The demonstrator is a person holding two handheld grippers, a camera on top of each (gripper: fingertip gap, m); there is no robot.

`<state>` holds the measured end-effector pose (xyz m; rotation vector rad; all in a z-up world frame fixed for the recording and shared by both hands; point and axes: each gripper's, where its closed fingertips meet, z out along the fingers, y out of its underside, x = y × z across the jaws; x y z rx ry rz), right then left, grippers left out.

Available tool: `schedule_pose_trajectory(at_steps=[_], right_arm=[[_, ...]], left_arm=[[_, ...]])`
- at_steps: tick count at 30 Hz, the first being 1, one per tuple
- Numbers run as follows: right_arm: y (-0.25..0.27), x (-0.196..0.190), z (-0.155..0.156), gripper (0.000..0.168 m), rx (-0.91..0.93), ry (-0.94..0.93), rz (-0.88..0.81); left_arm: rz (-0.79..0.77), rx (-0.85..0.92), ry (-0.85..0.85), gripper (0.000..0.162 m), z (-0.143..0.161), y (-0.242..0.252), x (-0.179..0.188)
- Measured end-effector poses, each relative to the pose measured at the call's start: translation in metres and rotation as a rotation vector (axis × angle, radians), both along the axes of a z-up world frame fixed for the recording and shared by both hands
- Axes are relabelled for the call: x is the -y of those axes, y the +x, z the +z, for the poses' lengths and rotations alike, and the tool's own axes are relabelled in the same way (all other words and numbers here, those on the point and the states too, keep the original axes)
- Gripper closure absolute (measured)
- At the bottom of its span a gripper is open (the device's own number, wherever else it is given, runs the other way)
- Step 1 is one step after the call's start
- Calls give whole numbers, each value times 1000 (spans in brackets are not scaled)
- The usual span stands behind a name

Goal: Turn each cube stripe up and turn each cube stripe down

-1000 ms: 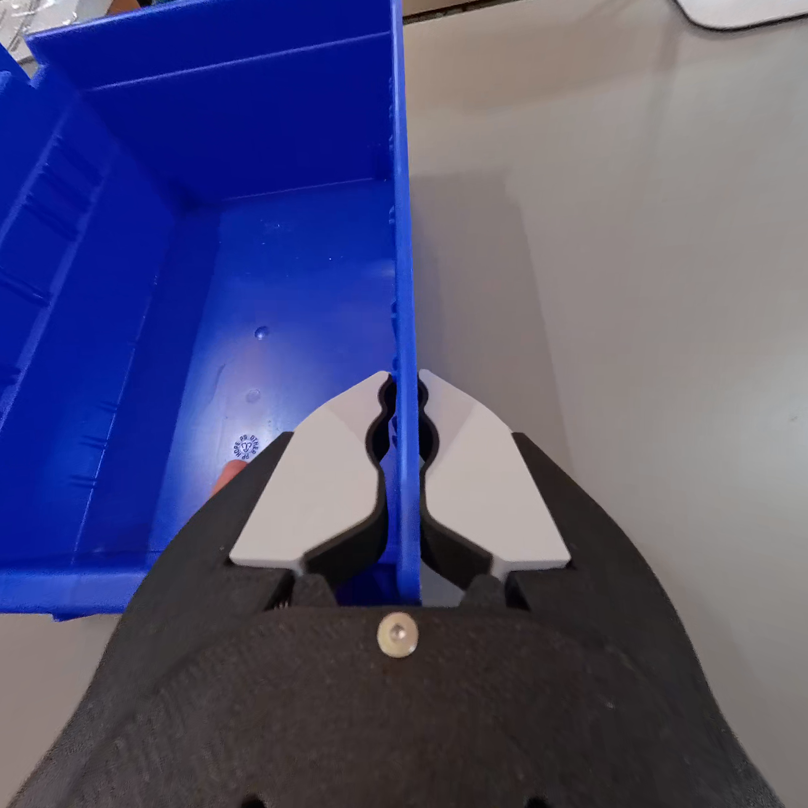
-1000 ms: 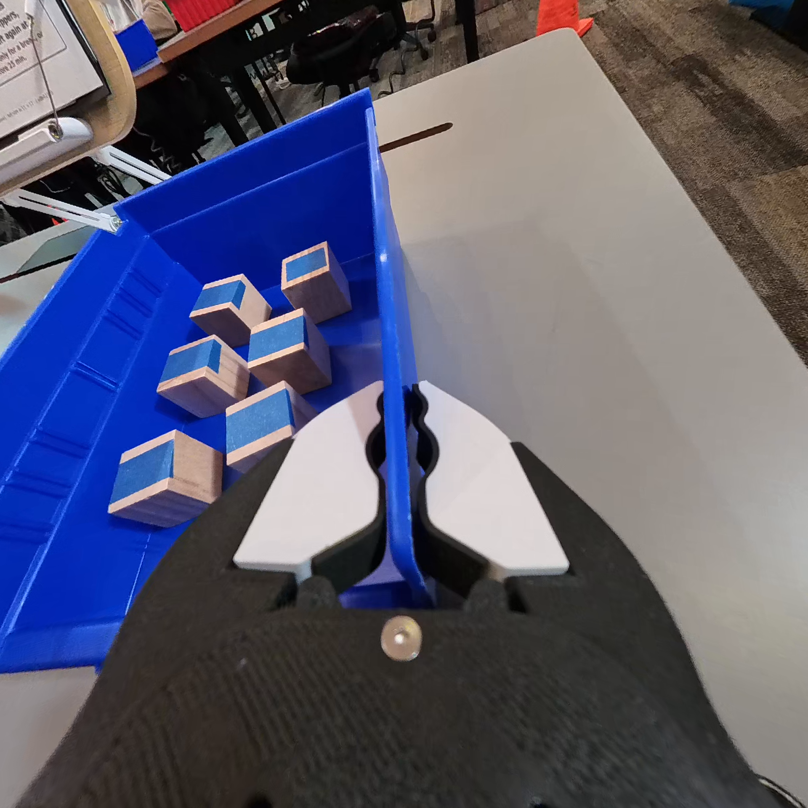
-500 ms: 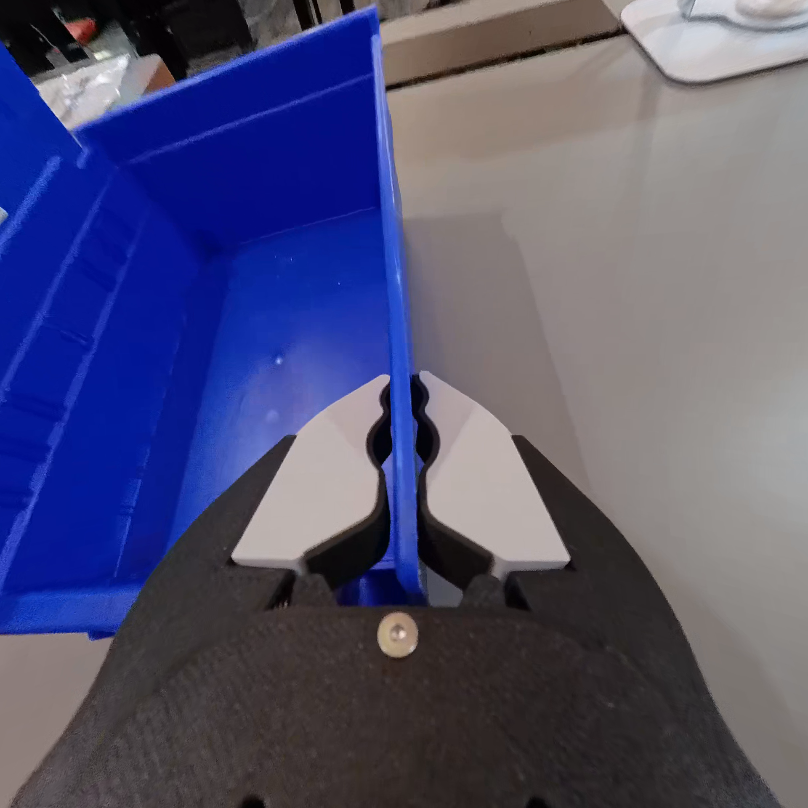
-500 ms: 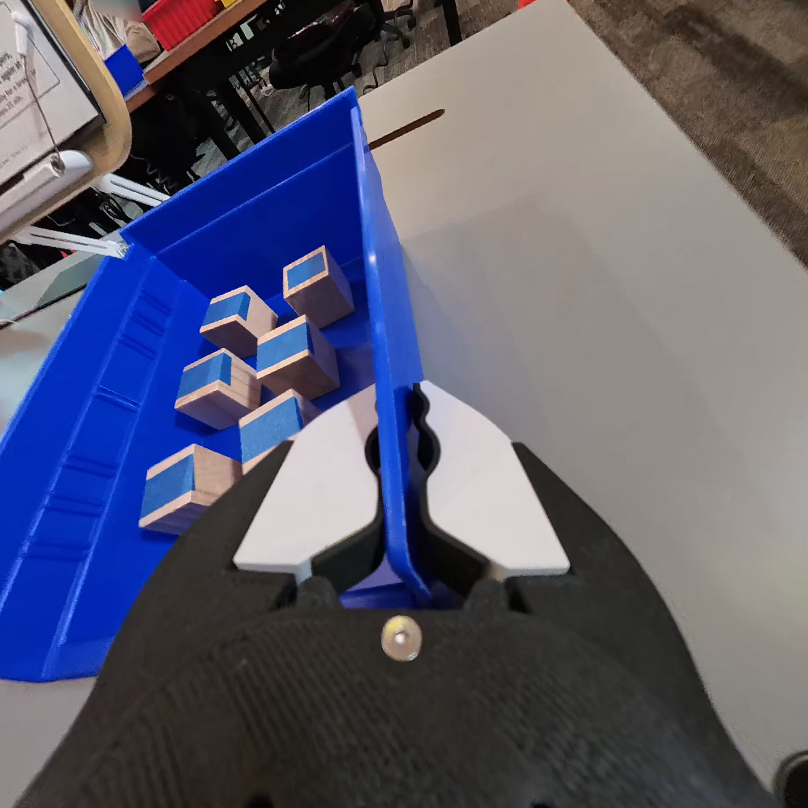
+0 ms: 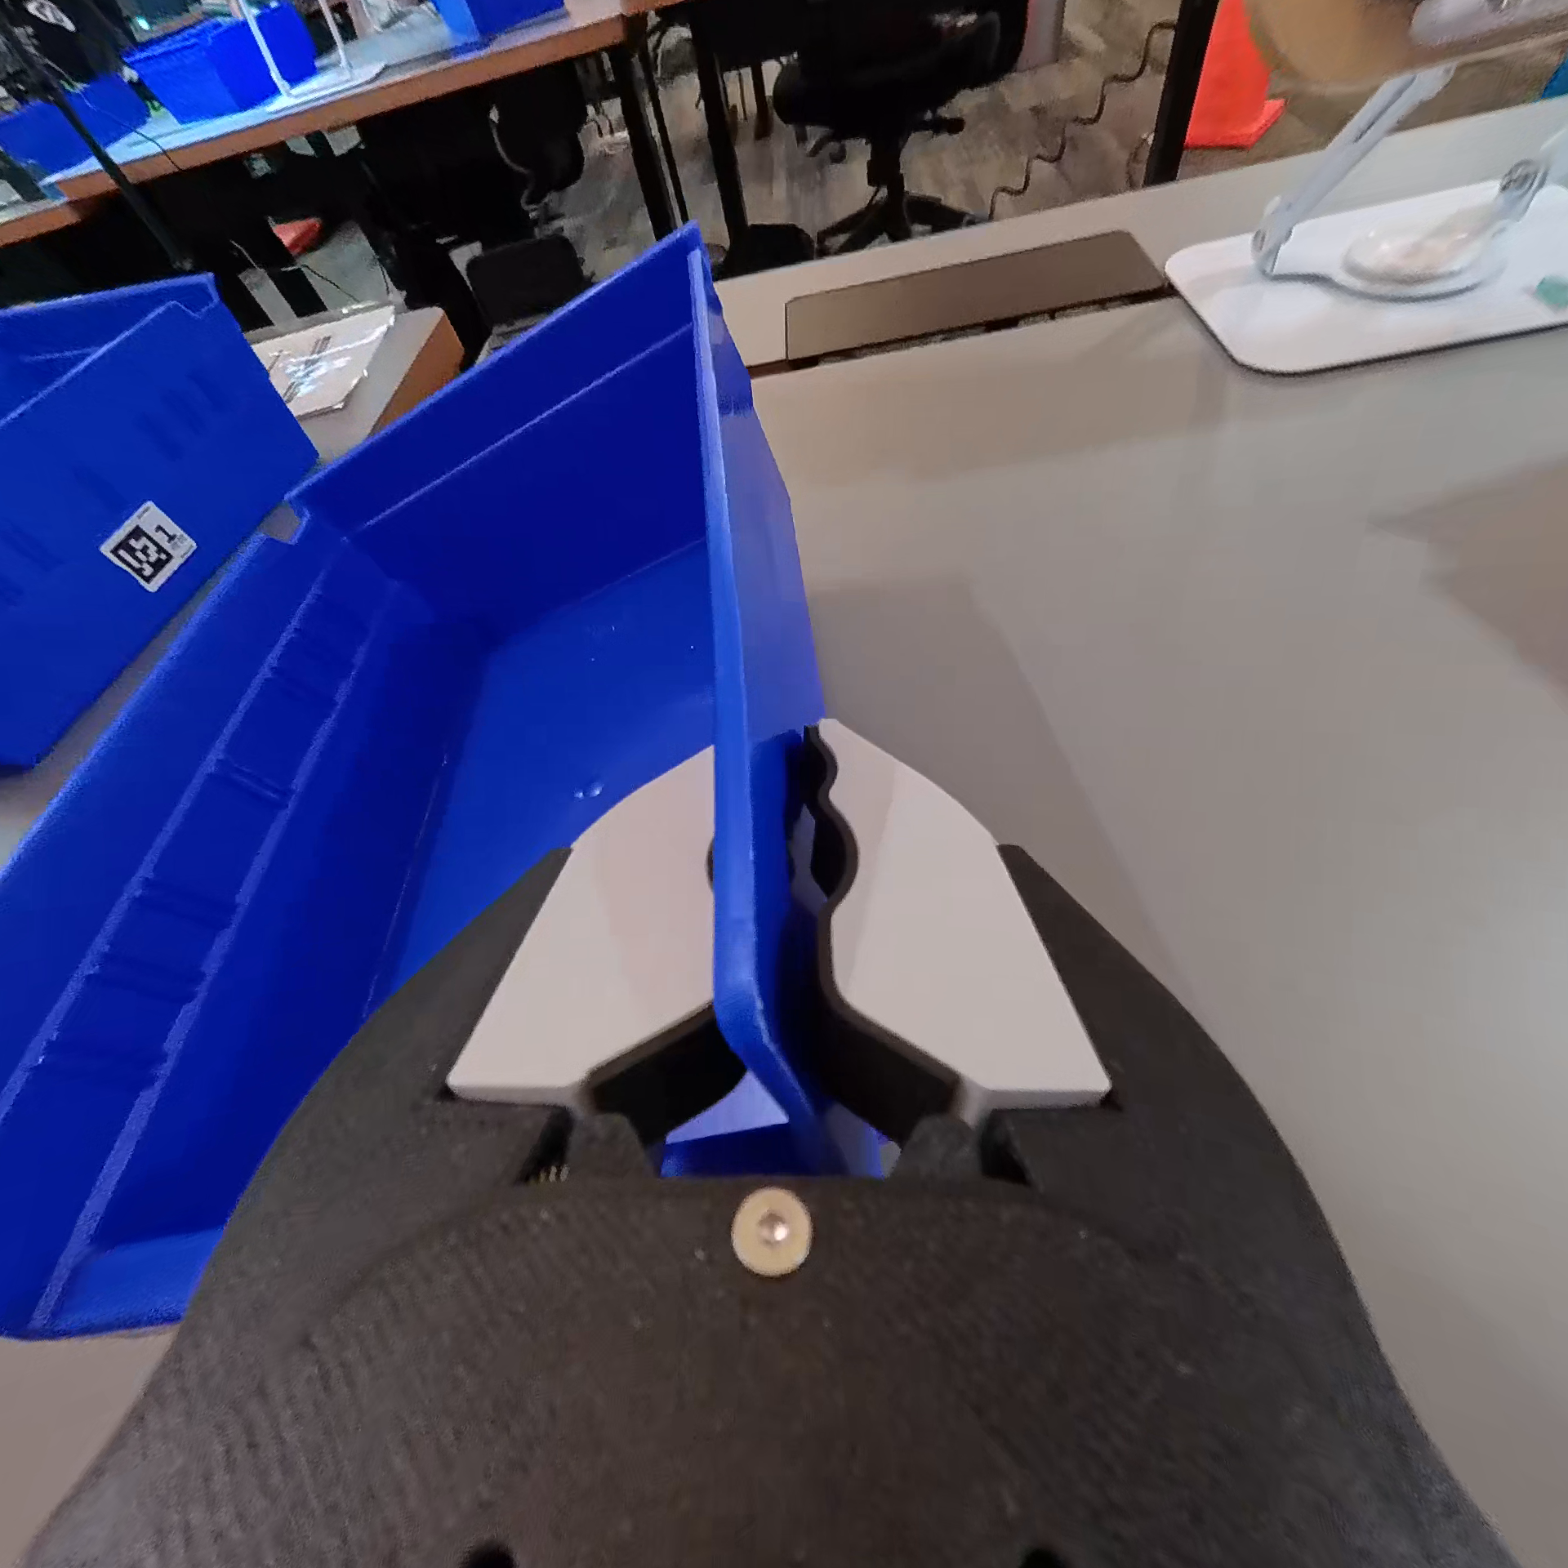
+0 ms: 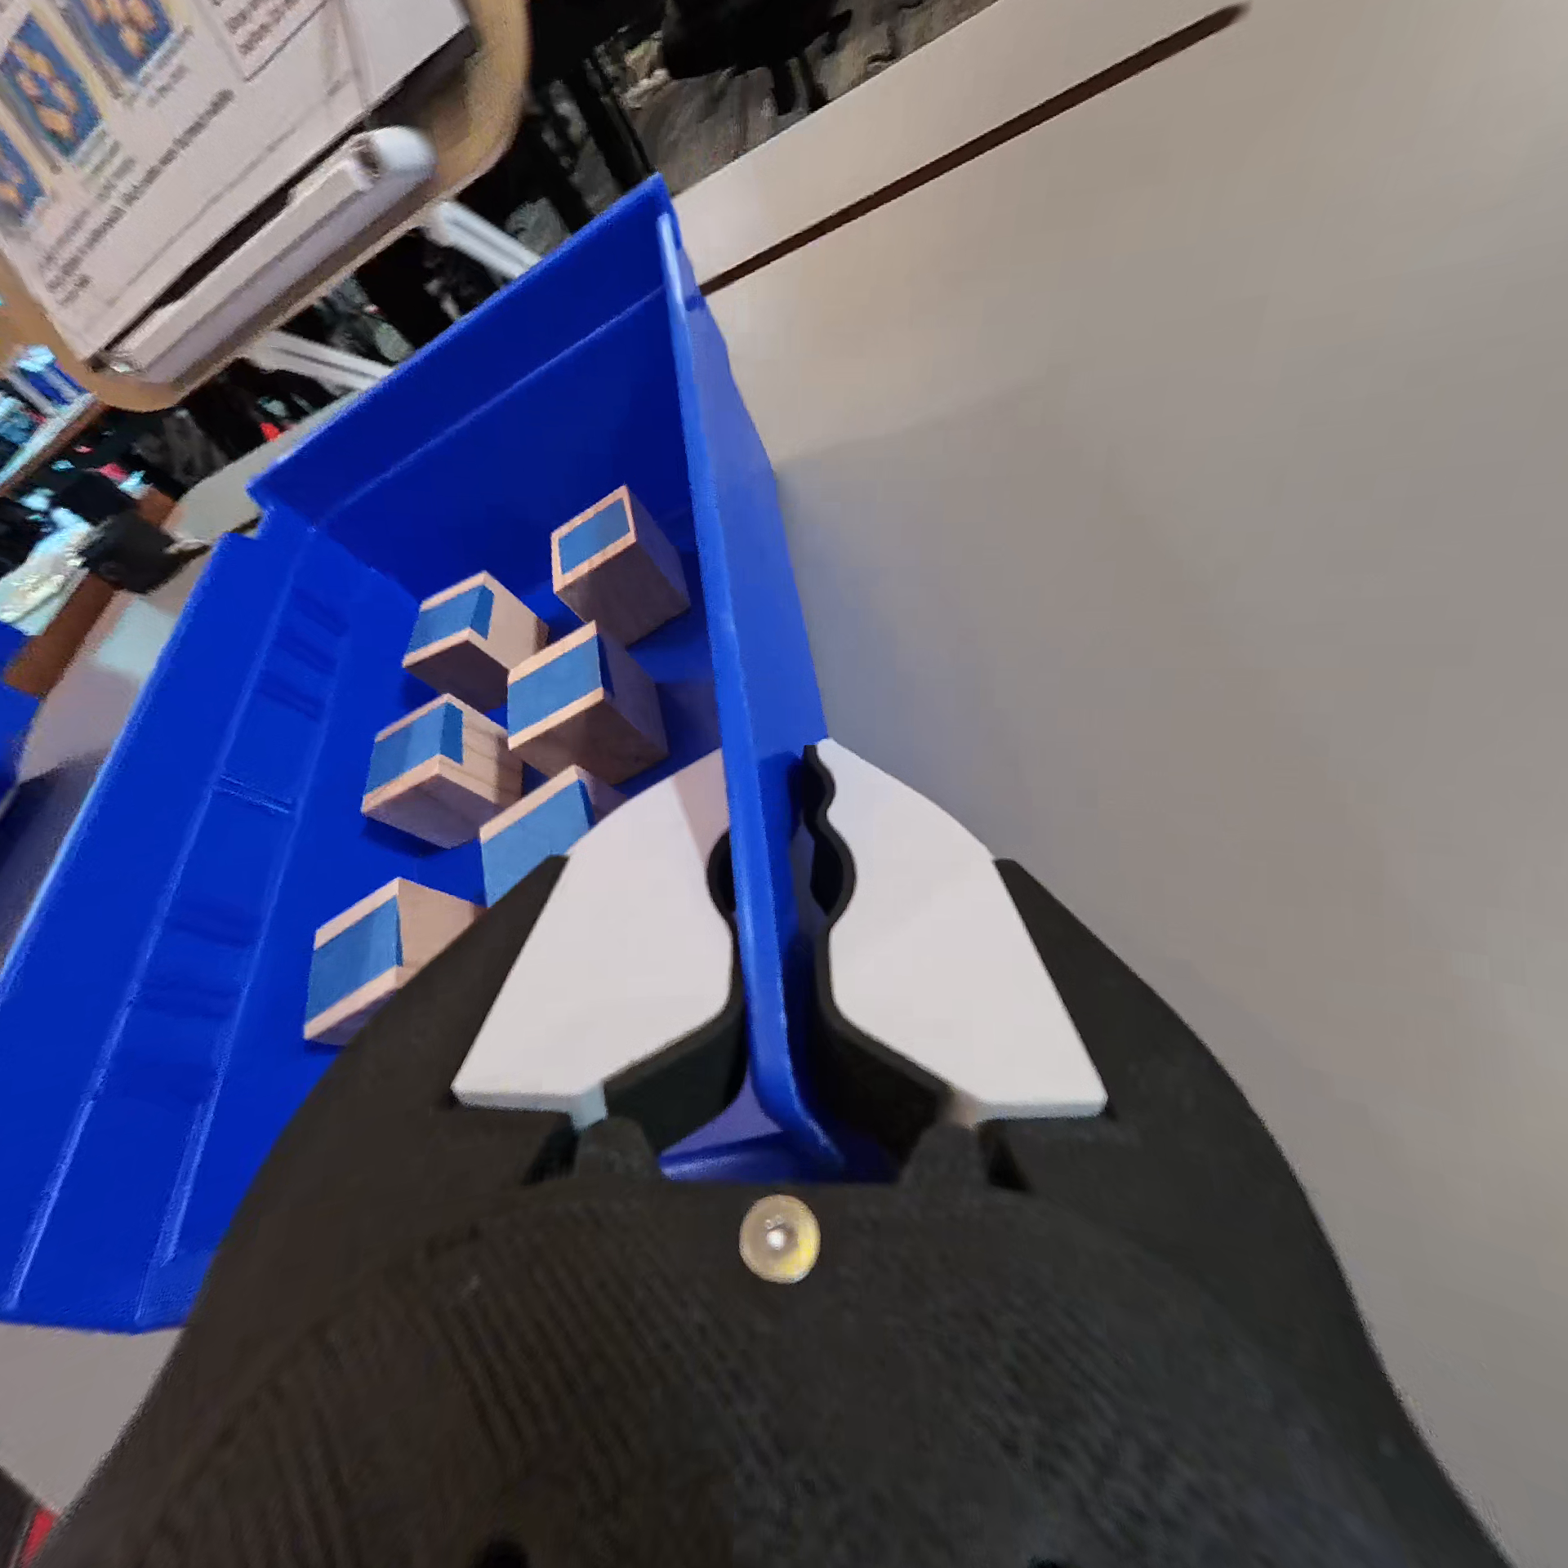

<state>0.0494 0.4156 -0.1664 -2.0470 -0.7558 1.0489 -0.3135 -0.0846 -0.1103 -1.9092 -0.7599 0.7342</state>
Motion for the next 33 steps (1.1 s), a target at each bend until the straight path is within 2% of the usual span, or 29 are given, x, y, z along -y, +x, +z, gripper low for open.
schedule_pose_trajectory(at_steps=[7,14,17,23,30,33], right_arm=[[-87,78,1,158,-12,3,120],[-200,169,1,158,-21,-19,226],[-246,206,1,158,-19,-35,289],[-317,273,1,158,-19,-14,304],[-369,346,2,156,-17,-1,237],[-382,381,4,146,-36,-20,309]], left_arm=[[13,-89,-9,153,36,0,3],[68,-164,85,153,108,-16,20],[78,-184,59,153,127,-22,25],[96,-183,163,153,144,-22,37],[132,-225,142,154,153,-12,57],[126,-239,136,153,156,-7,58]])
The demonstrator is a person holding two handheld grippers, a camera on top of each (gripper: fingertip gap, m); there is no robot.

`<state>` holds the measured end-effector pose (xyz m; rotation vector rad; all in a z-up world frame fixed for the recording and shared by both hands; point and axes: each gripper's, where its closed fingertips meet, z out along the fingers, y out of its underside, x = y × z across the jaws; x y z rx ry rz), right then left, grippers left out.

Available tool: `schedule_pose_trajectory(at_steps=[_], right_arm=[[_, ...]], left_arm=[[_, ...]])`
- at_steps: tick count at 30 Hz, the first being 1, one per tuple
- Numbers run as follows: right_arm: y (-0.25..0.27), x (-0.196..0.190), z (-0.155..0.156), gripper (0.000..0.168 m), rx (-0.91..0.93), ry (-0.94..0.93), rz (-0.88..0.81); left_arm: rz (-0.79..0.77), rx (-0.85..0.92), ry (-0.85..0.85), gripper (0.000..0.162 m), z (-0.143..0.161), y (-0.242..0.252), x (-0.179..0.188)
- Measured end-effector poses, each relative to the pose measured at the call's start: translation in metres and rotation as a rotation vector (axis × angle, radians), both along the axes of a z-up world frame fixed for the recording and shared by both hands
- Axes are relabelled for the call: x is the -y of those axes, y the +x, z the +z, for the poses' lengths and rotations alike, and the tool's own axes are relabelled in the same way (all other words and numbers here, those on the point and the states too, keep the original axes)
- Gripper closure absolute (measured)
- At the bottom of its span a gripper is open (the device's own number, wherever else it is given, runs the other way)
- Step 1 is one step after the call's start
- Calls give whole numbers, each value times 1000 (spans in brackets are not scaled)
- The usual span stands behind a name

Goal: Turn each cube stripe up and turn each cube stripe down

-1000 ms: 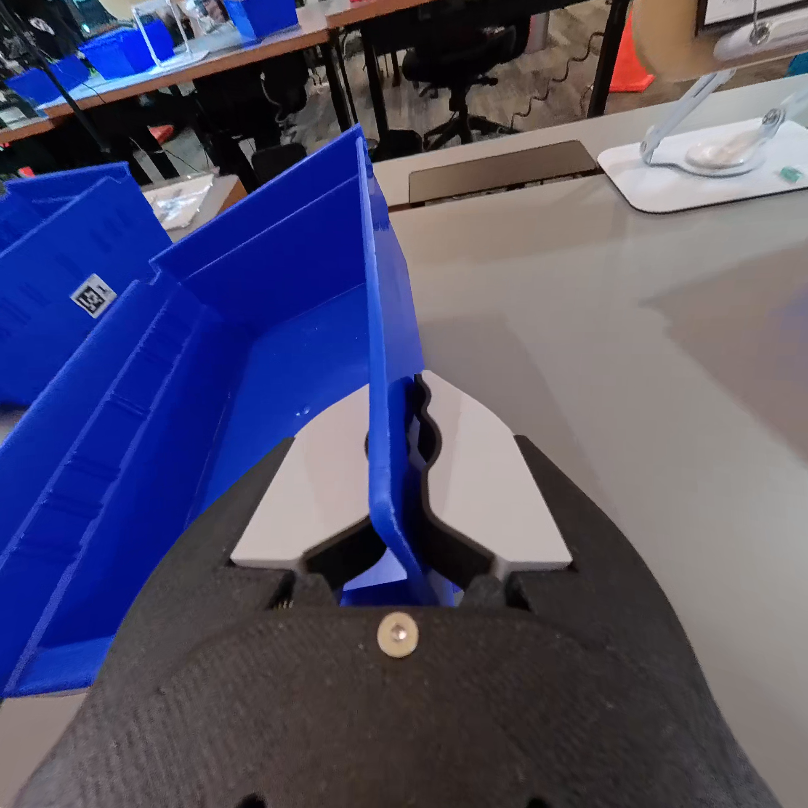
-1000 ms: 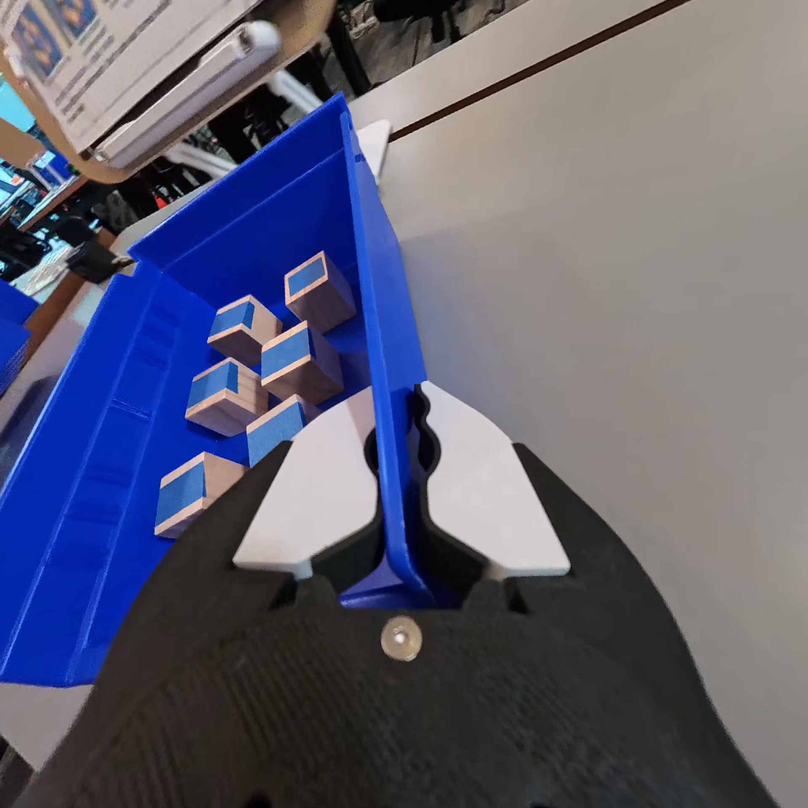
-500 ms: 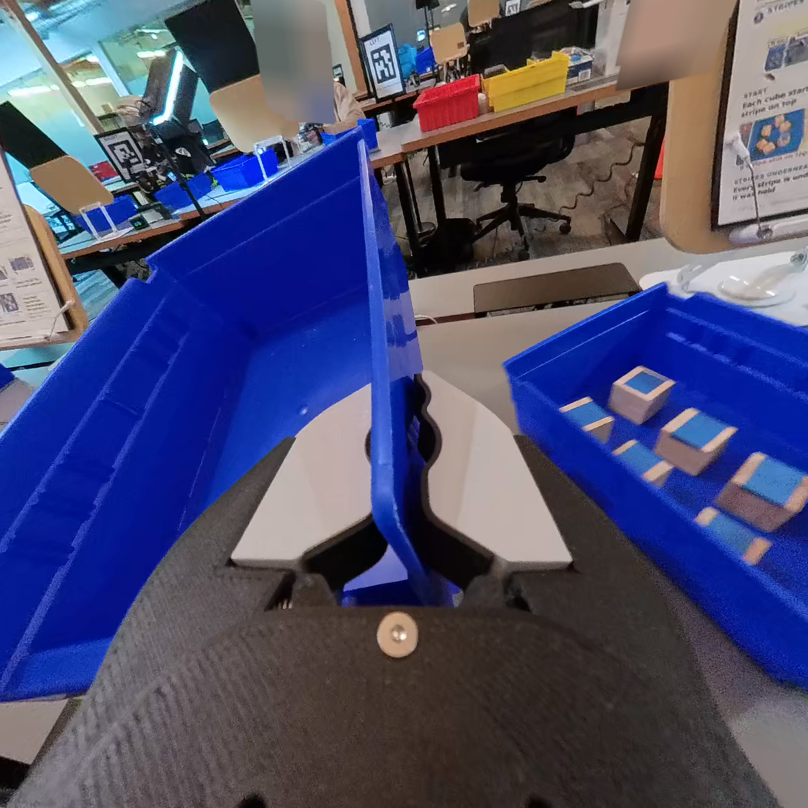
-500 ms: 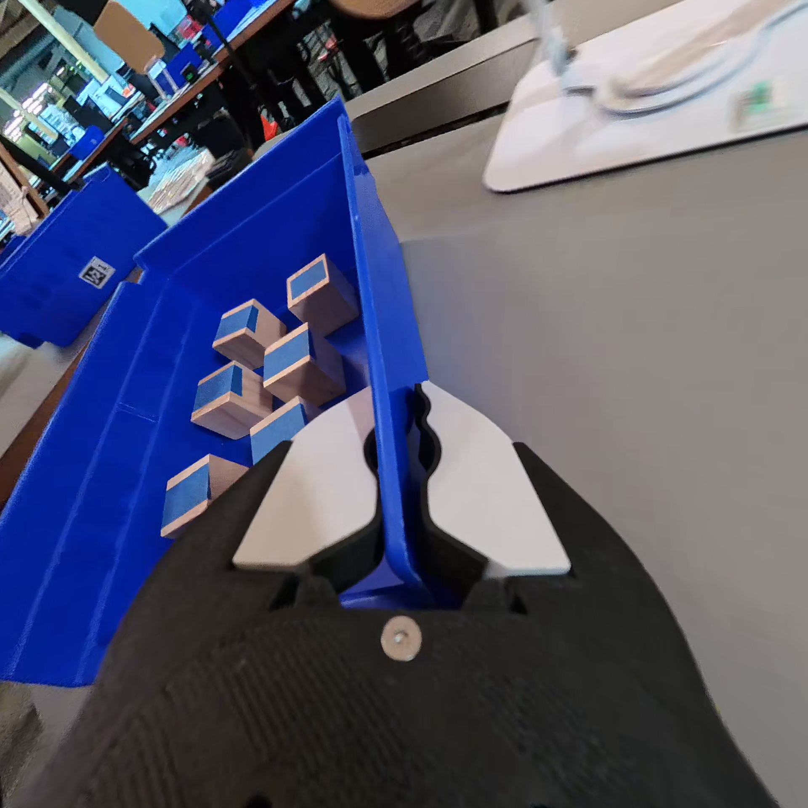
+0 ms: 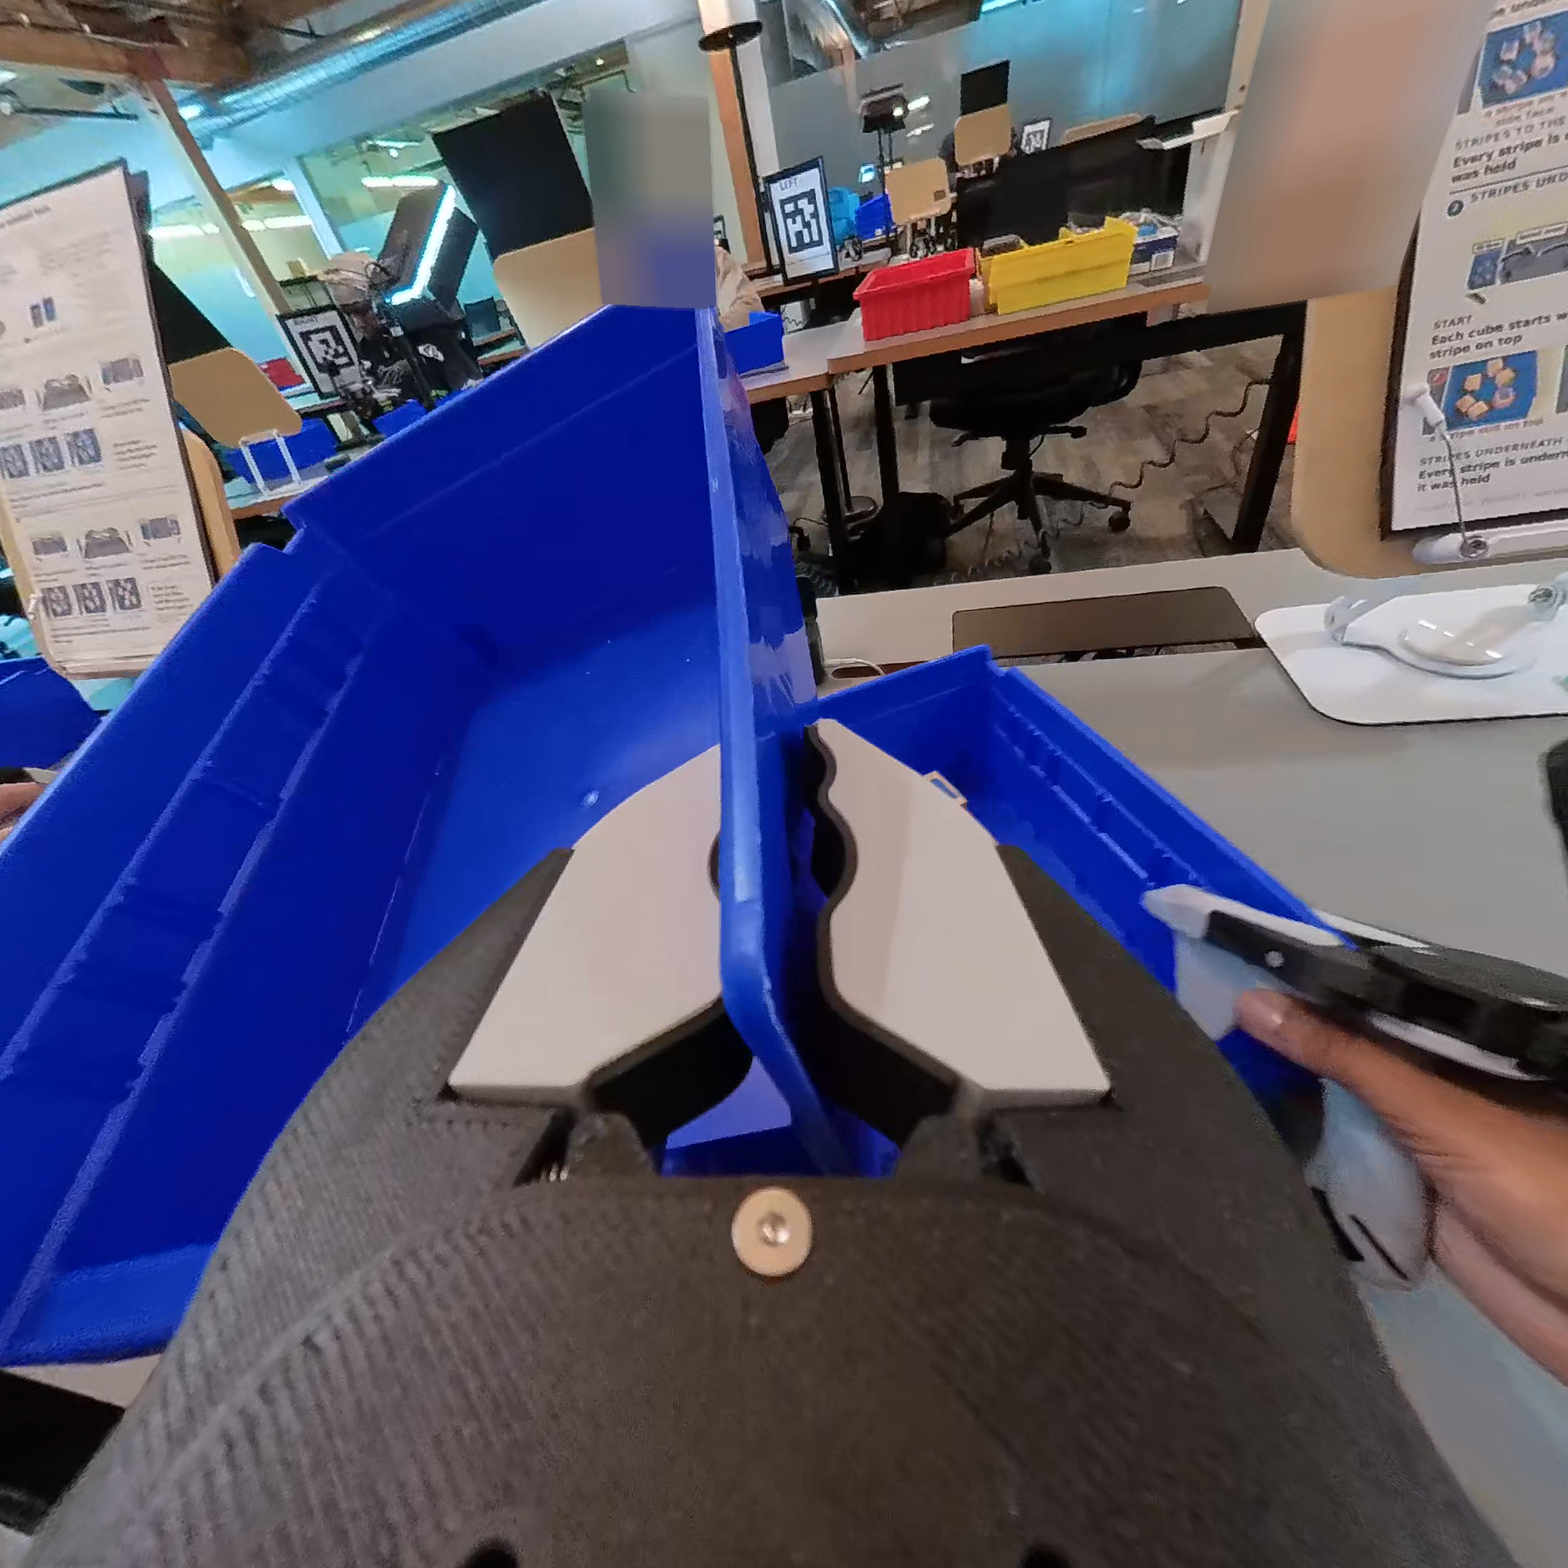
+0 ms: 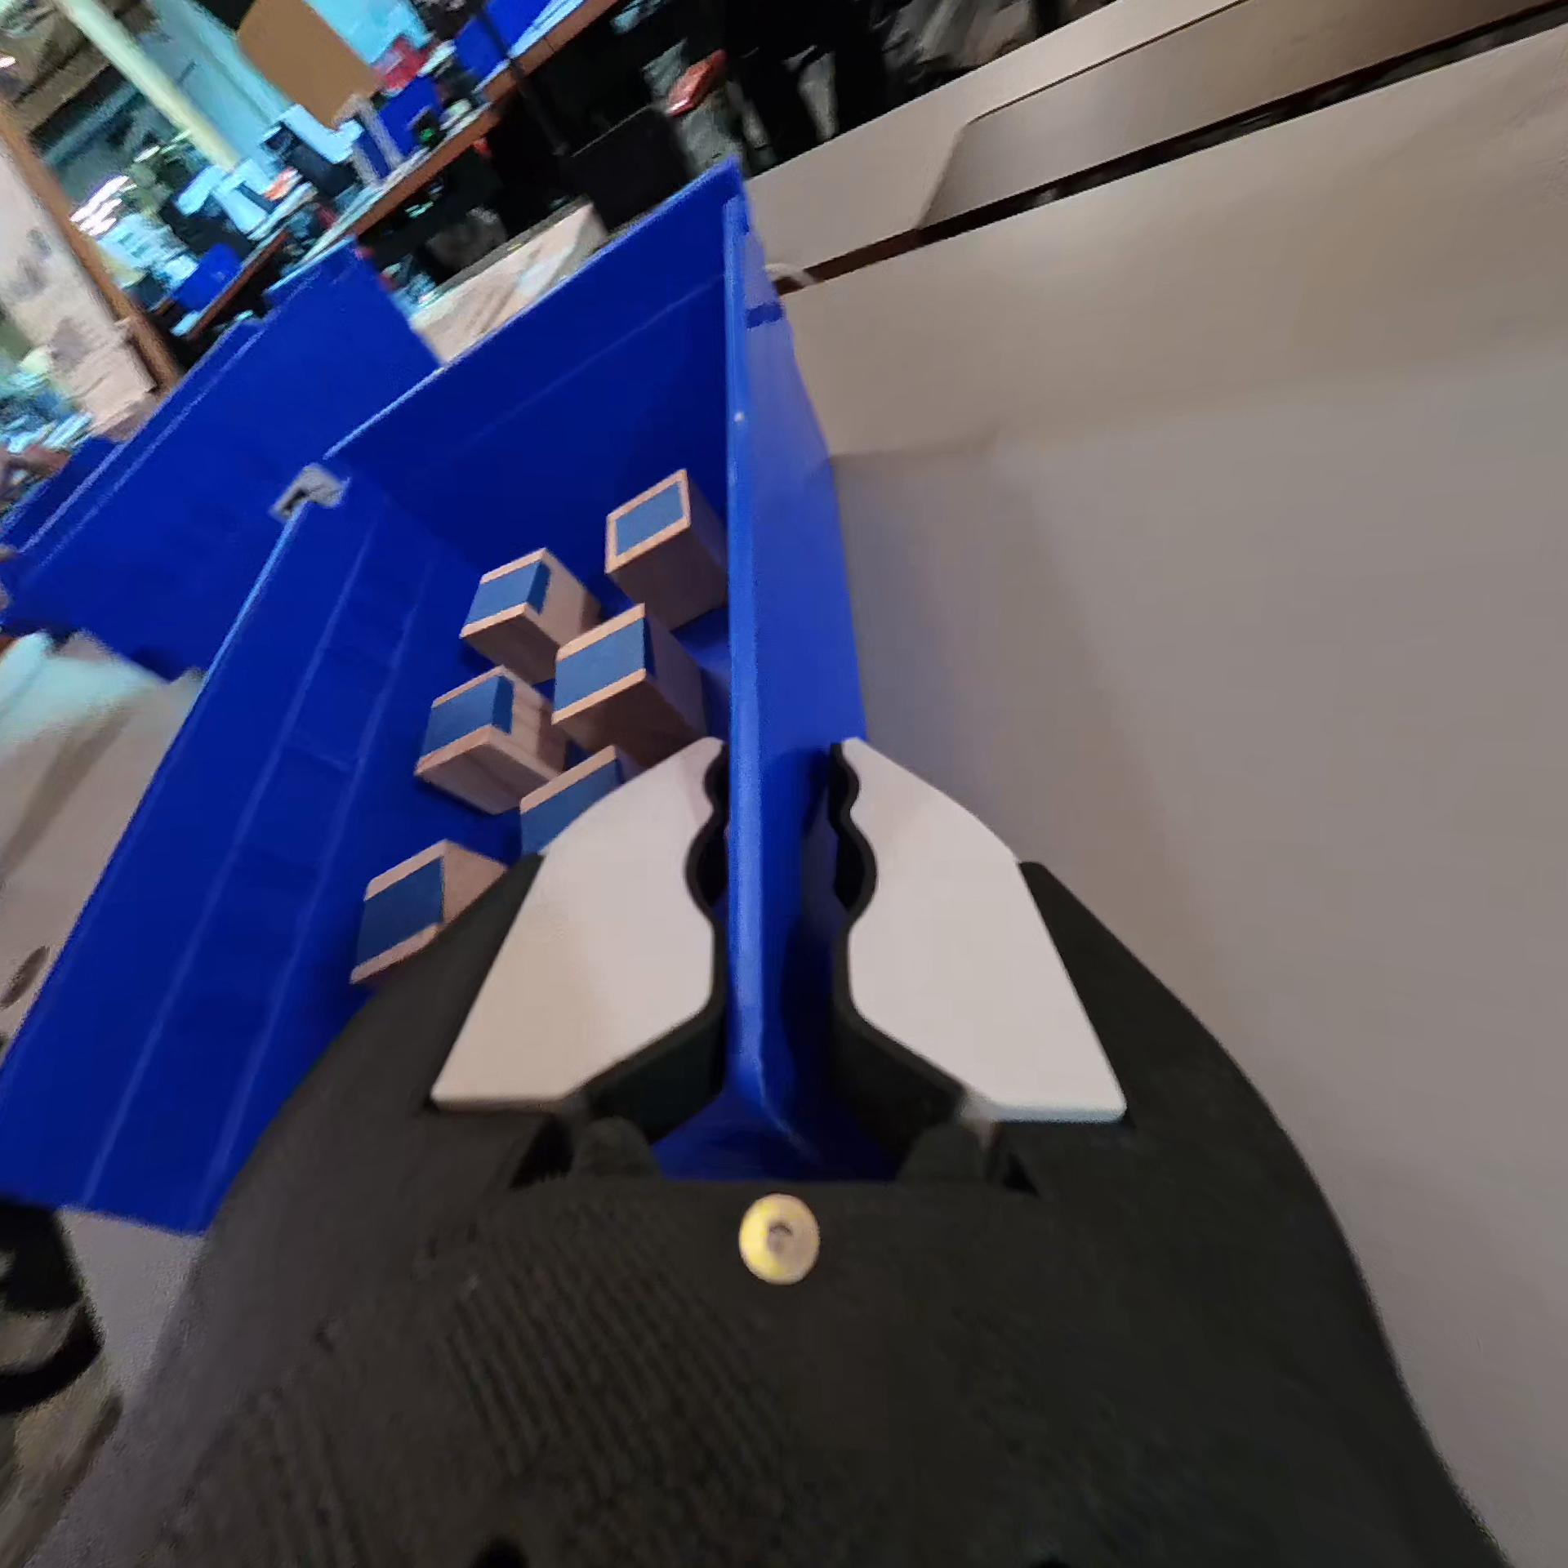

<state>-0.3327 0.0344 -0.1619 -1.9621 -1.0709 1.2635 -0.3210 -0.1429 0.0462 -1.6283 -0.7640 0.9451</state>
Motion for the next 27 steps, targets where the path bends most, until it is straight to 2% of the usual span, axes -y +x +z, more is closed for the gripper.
schedule_pose_trajectory(at_steps=[4,9,12,15,21,27], right_arm=[[-1,26,7,131,-12,-35,153],[31,5,54,131,-157,-17,260],[76,-30,78,133,-215,98,306],[136,-78,83,135,-226,220,293],[267,-176,80,138,-231,343,121],[373,-243,77,139,-213,351,-62]], left_arm=[[-43,3,10,153,3,8,-10],[-126,2,16,154,8,25,-37],[-202,-6,-6,154,10,44,-64],[-325,-13,-33,154,10,75,-104],[-644,14,-69,153,-11,167,-198],[-907,105,-93,153,-52,261,-271]])
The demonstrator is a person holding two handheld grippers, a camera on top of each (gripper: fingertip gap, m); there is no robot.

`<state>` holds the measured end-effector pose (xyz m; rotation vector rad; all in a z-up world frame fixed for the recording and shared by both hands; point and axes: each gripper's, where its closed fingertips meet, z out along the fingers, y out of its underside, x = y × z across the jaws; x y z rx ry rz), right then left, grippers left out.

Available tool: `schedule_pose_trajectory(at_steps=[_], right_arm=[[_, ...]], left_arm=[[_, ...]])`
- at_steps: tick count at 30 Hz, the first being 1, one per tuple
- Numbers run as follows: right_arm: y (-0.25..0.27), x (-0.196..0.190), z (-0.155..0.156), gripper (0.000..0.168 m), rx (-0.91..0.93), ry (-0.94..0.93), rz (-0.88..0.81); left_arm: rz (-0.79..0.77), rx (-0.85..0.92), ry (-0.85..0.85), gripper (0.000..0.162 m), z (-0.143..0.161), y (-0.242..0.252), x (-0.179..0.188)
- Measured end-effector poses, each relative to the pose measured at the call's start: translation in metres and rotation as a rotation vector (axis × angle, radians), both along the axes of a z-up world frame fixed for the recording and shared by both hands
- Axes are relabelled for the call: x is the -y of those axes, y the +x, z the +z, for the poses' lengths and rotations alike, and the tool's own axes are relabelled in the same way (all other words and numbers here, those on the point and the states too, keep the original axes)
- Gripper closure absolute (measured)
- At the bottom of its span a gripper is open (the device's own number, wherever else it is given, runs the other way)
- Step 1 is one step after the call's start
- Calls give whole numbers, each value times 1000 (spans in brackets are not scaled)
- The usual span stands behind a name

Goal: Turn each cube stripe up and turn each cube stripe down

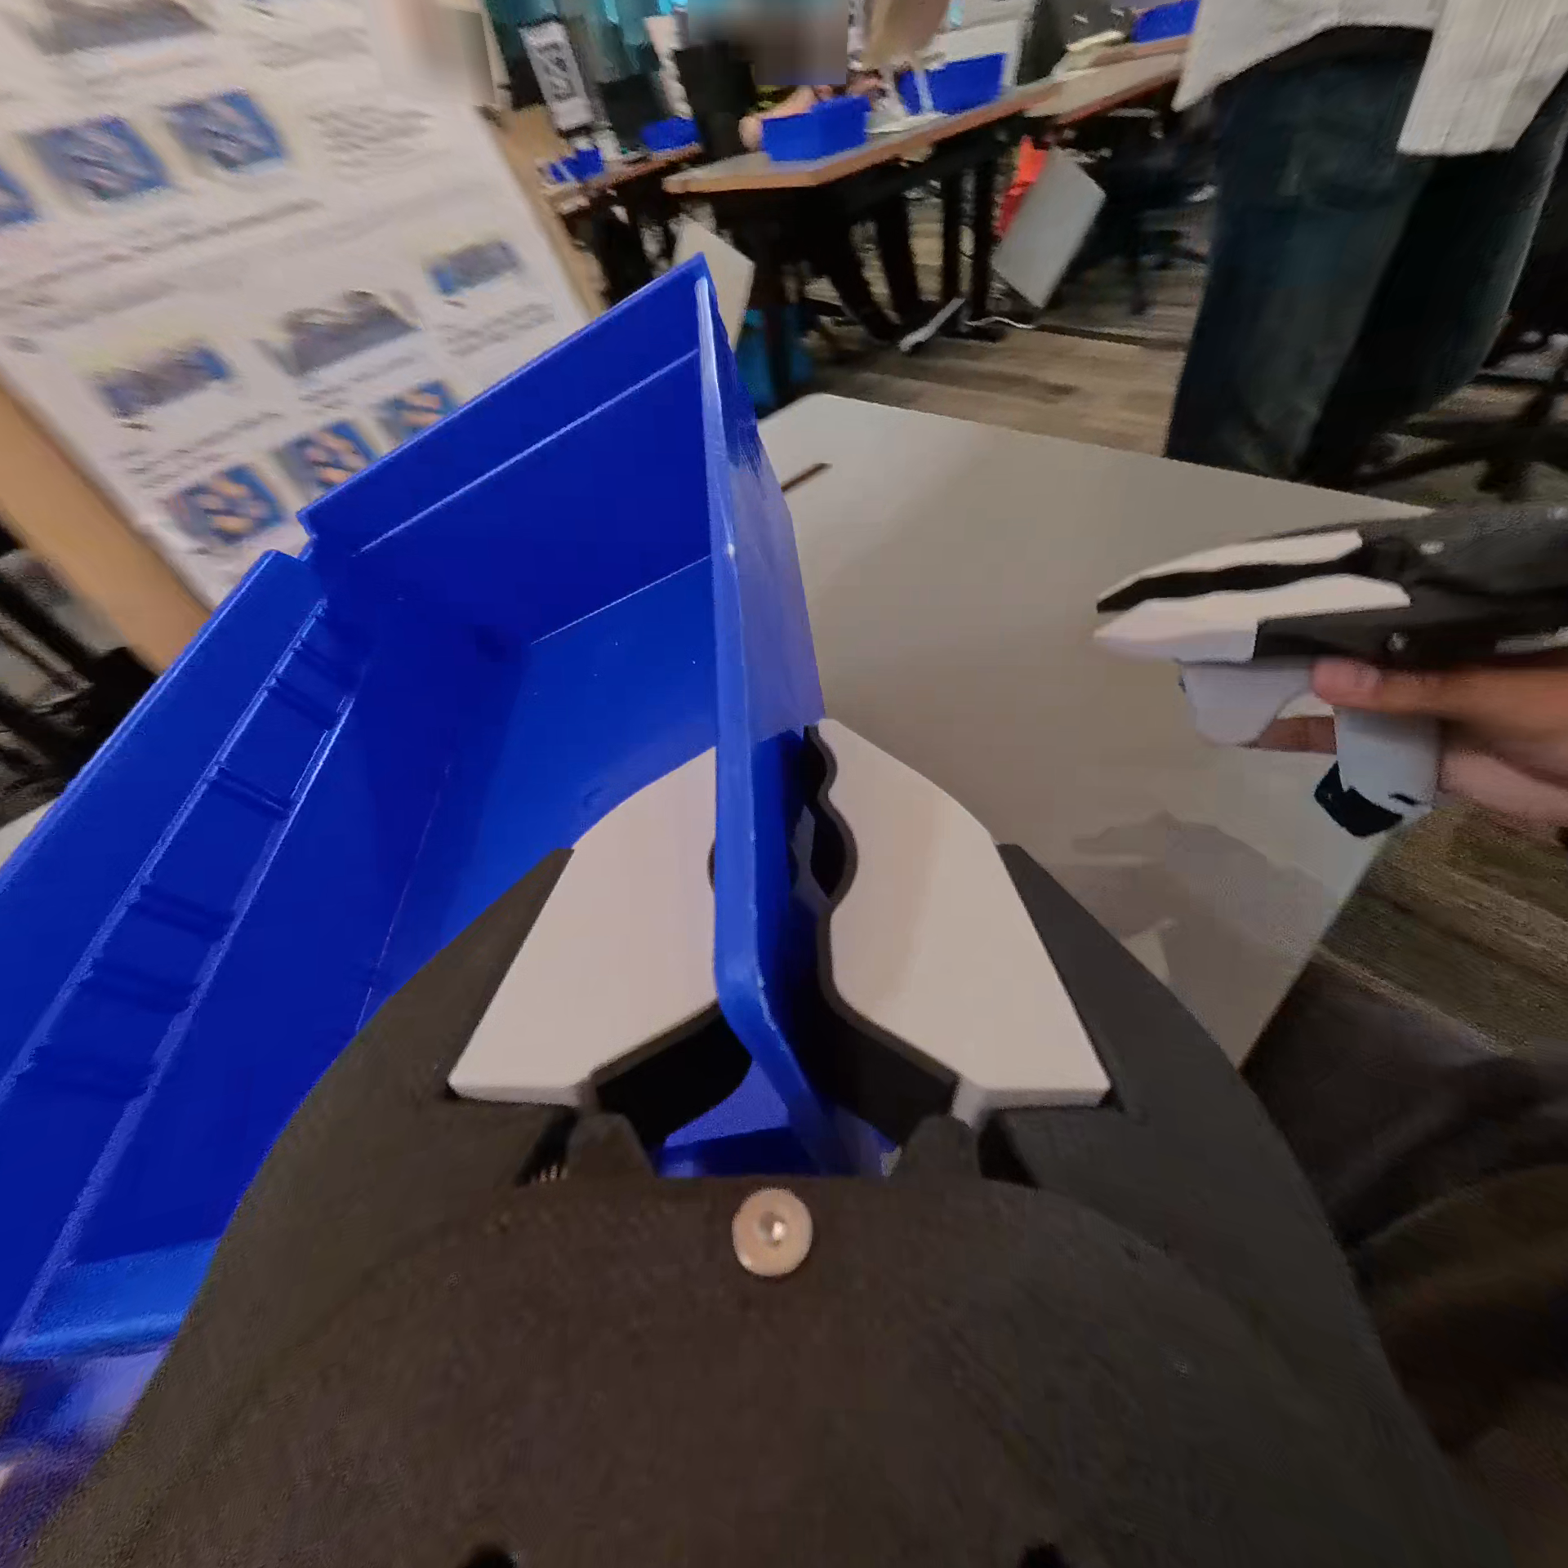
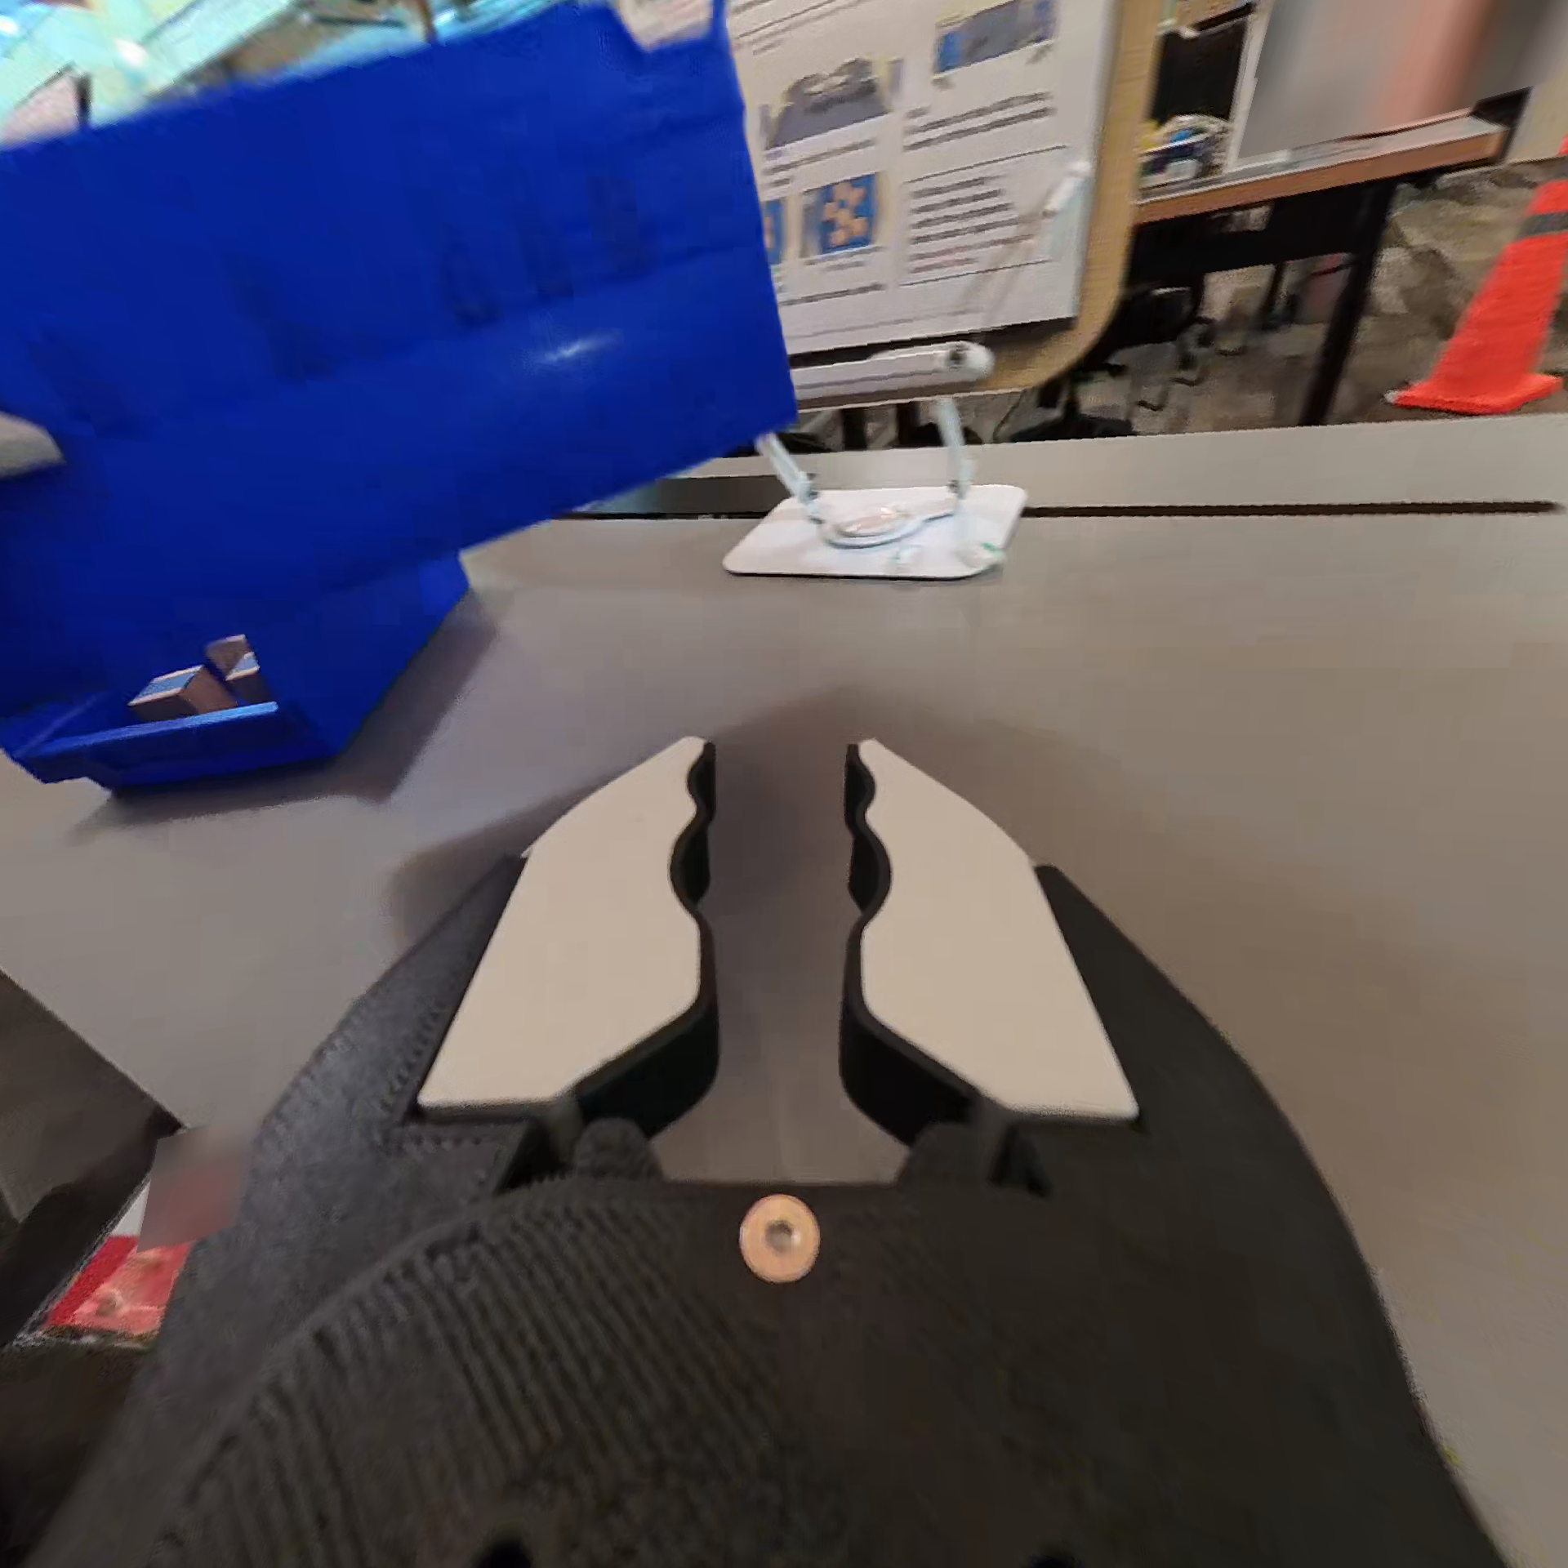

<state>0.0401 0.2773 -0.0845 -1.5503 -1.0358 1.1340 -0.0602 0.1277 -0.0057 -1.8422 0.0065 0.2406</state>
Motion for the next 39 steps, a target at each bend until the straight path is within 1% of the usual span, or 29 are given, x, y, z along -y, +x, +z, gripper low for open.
schedule_pose_trajectory(at_steps=[2,4,7,12,14,15,17,20,22,24,27,30,34,37,39], right_arm=[[24,-16,2,139,-14,-30,-47],[45,-31,3,145,-33,-34,-91],[68,-52,2,153,-34,38,-178],[83,-64,2,153,-18,110,-256],[87,-71,-3,150,34,165,-296],[90,-77,-6,148,63,204,-325],[93,-85,-12,149,102,248,-364],[93,-91,-21,146,118,187,-367],[102,-103,-22,146,107,142,-427],[115,-116,-15,146,59,130,-500],[129,-125,-12,145,30,113,-547],[135,-124,-21,145,59,86,-549],[140,-123,-17,145,65,134,-587],[143,-122,-20,144,105,187,-613],[145,-120,-23,141,126,199,-613]], left_arm=[[-52,12,-33,153,-19,21,-24],[-90,22,-67,153,-36,40,-47],[-145,13,-108,153,-60,65,-82],[-210,15,-176,153,-89,93,-136],[-216,29,-179,153,-95,99,-156],[-210,3,-182,153,-96,100,-166],[-218,-14,-210,153,-103,104,-186],[-207,-66,-223,153,-117,110,-216],[-200,-84,-244,154,-127,116,-234],[-194,-122,-249,154,-133,122,-249],[-196,-135,-238,154,-139,134,-267],[-213,-109,-229,154,-144,146,-275],[-258,-29,-253,155,-157,159,-278],[-279,28,-271,155,-163,164,-277],[-291,18,-270,154,-164,164,-274]])
